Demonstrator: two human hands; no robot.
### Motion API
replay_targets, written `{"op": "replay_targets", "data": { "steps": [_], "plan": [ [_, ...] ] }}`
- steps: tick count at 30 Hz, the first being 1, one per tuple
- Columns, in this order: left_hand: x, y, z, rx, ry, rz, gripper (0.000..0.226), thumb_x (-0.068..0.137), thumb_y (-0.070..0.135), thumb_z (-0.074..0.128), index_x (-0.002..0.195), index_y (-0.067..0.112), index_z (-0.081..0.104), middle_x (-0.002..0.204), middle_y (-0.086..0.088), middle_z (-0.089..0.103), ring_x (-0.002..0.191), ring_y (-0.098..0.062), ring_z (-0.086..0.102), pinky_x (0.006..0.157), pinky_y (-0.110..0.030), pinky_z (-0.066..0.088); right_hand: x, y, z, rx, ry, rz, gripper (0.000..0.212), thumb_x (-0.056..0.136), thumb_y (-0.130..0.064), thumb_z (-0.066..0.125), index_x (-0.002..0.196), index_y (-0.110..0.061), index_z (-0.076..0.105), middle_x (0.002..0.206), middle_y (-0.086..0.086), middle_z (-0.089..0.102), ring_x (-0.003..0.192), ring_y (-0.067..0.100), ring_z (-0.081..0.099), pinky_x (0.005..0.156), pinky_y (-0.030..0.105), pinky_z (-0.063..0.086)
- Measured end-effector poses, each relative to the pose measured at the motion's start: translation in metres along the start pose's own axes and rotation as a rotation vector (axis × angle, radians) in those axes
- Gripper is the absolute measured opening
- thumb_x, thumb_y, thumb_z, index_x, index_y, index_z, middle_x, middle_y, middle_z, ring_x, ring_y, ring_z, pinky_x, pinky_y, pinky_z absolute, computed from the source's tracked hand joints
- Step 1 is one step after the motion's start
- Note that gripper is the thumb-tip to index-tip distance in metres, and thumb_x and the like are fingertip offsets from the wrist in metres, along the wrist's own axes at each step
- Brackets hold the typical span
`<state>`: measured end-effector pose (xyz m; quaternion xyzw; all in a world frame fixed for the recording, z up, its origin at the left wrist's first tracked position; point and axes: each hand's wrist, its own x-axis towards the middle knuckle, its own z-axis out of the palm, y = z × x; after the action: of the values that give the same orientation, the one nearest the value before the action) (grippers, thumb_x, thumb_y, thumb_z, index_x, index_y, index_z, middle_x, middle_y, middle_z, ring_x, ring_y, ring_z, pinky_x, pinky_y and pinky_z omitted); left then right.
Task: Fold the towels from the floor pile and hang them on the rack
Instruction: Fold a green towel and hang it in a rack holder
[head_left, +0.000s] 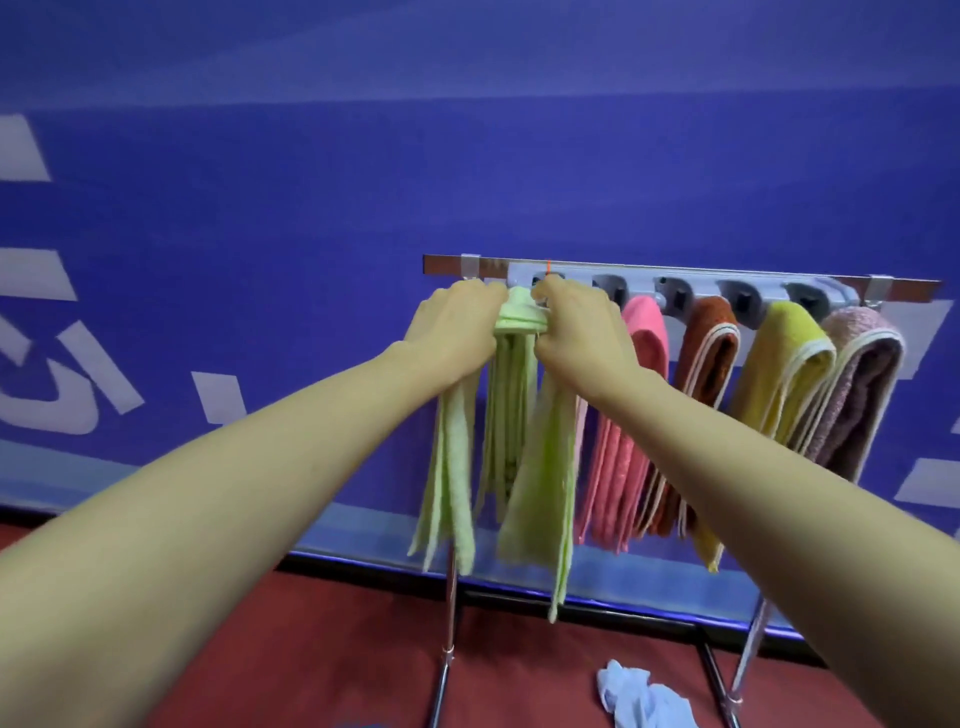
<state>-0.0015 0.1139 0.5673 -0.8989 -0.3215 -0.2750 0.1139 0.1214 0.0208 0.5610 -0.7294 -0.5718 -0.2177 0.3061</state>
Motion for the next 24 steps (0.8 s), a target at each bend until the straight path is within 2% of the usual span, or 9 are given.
{"op": "replay_targets", "data": {
  "steps": [5, 7, 10, 12, 14, 18, 22, 24],
  "plan": [
    [0.051, -0.019, 0.008, -0.004, 0.057, -0.011, 0.028, 0.086, 0.001, 0.049, 0.111, 0.012, 0.055, 0.101, -0.009, 0.056, 0.088, -0.036, 0.056, 0.066, -0.041, 0.037, 0.05, 0.002, 0.015, 0.018, 0.05, 0.048, 0.03, 0.084, -0.009, 0.052, 0.113, -0.009, 0.059, 0.105, 0.014, 0.065, 0.097, 0.038, 0.057, 0.076, 0.043, 0.046],
    [0.067, -0.022, 0.011, -0.005, 0.082, -0.021, 0.031, 0.086, -0.001, 0.047, 0.113, 0.012, 0.056, 0.098, -0.009, 0.055, 0.085, -0.035, 0.054, 0.064, -0.041, 0.035, 0.066, 0.004, 0.019, -0.028, 0.075, 0.074, 0.028, 0.086, -0.01, 0.051, 0.113, -0.009, 0.059, 0.104, 0.014, 0.064, 0.095, 0.039, 0.056, 0.073, 0.041, 0.045],
    [0.079, -0.027, 0.021, -0.045, 0.096, -0.036, 0.037, 0.084, -0.002, 0.047, 0.115, 0.015, 0.058, 0.099, -0.01, 0.058, 0.086, -0.036, 0.056, 0.063, -0.039, 0.036, 0.076, 0.005, 0.025, -0.101, 0.064, 0.105, 0.024, 0.088, -0.012, 0.05, 0.11, -0.011, 0.059, 0.103, 0.013, 0.062, 0.086, 0.037, 0.052, 0.066, 0.037, 0.035],
    [0.08, -0.029, 0.034, -0.094, 0.065, -0.037, 0.037, 0.085, 0.003, 0.05, 0.117, 0.018, 0.058, 0.105, -0.009, 0.061, 0.094, -0.037, 0.057, 0.066, -0.039, 0.038, 0.074, 0.008, 0.03, -0.128, 0.011, 0.105, 0.016, 0.086, -0.013, 0.049, 0.1, -0.014, 0.058, 0.098, 0.011, 0.06, 0.081, 0.033, 0.045, 0.066, 0.036, 0.032],
    [0.076, -0.029, 0.046, -0.146, 0.034, -0.05, 0.039, 0.083, 0.009, 0.054, 0.118, 0.023, 0.059, 0.112, -0.007, 0.062, 0.099, -0.038, 0.059, 0.067, -0.038, 0.038, 0.067, 0.01, 0.035, -0.102, -0.052, 0.105, 0.005, 0.084, -0.015, 0.05, 0.086, -0.02, 0.048, 0.088, 0.006, 0.053, 0.082, 0.032, 0.044, 0.067, 0.038, 0.034],
    [0.069, -0.023, 0.053, -0.094, 0.084, -0.027, 0.038, 0.084, 0.01, 0.057, 0.12, 0.021, 0.06, 0.112, -0.009, 0.065, 0.1, -0.04, 0.06, 0.068, -0.038, 0.036, 0.065, 0.017, 0.042, -0.133, -0.062, 0.102, 0.015, 0.086, -0.02, 0.05, 0.1, -0.016, 0.05, 0.089, 0.004, 0.047, 0.083, 0.03, 0.045, 0.069, 0.038, 0.033],
    [0.076, -0.019, 0.049, -0.018, 0.124, 0.006, 0.033, 0.084, 0.001, 0.049, 0.112, 0.016, 0.06, 0.106, -0.011, 0.065, 0.097, -0.04, 0.061, 0.067, -0.039, 0.036, 0.073, 0.022, 0.046, -0.223, -0.059, 0.097, 0.013, 0.086, -0.005, 0.048, 0.091, -0.015, 0.041, 0.089, 0.007, 0.047, 0.08, 0.03, 0.042, 0.056, 0.034, 0.023],
    [0.076, -0.016, 0.048, -0.012, 0.14, 0.027, 0.031, 0.085, -0.001, 0.048, 0.109, 0.014, 0.06, 0.103, -0.013, 0.065, 0.095, -0.041, 0.061, 0.067, -0.04, 0.037, 0.074, 0.022, 0.048, -0.24, -0.039, 0.074, 0.014, 0.086, -0.004, 0.048, 0.093, -0.014, 0.042, 0.089, 0.007, 0.047, 0.08, 0.031, 0.042, 0.055, 0.035, 0.022]
  ]
}}
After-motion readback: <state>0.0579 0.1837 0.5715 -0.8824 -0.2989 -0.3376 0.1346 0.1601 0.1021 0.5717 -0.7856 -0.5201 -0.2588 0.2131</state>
